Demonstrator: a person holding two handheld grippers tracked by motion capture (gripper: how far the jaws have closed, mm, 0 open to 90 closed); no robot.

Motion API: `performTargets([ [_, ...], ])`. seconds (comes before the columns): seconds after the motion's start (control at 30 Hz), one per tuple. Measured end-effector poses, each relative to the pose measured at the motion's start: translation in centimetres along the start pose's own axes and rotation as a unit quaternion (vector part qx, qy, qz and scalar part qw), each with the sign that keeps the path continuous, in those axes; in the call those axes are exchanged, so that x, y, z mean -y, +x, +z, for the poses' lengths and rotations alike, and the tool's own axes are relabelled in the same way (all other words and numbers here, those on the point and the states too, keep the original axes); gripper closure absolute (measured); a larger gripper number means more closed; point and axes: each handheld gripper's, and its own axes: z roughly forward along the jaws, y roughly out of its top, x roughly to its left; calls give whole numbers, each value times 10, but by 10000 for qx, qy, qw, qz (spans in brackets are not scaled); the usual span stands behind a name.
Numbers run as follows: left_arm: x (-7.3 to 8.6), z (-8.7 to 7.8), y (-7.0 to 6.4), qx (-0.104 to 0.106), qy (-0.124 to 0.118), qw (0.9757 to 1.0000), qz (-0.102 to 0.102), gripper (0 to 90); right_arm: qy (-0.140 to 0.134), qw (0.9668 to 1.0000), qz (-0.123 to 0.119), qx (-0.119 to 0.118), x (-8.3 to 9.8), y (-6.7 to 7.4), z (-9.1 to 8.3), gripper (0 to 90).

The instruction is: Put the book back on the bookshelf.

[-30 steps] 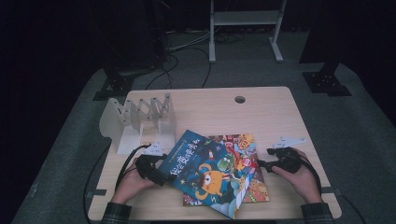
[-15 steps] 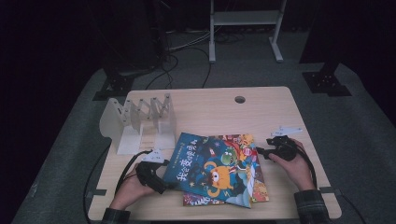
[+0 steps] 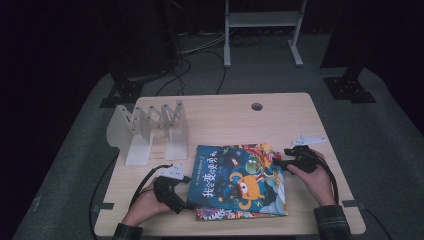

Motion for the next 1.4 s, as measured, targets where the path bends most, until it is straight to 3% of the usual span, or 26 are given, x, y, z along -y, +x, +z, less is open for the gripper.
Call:
performTargets([
  [0.17, 0, -4, 2, -115, -52, 9999, -71, 0, -16, 9998, 135, -111, -1, -4, 6, 308],
  [0.27, 3, -10, 6, -323, -174, 9992, -160, 0, -12, 9995, 185, -275, -1, -3, 8, 317],
  [0.43, 9, -22, 14, -668, -349, 9964, -391, 0, 72, 9998, 19, -157, -4, 2, 8, 326],
  [0.63, 15, -33, 18, -859, -398, 9942, -506, 0, 86, 9996, -20, -278, -7, 9, 12, 329],
  [1.23, 24, -42, 20, -1014, -359, 9918, -689, 0, 39, 9986, -324, -422, -13, 50, 26, 328],
  [1.4, 28, -42, 19, -1077, -383, 9905, -763, 0, 60, 9979, -454, -449, -12, 50, 22, 334],
])
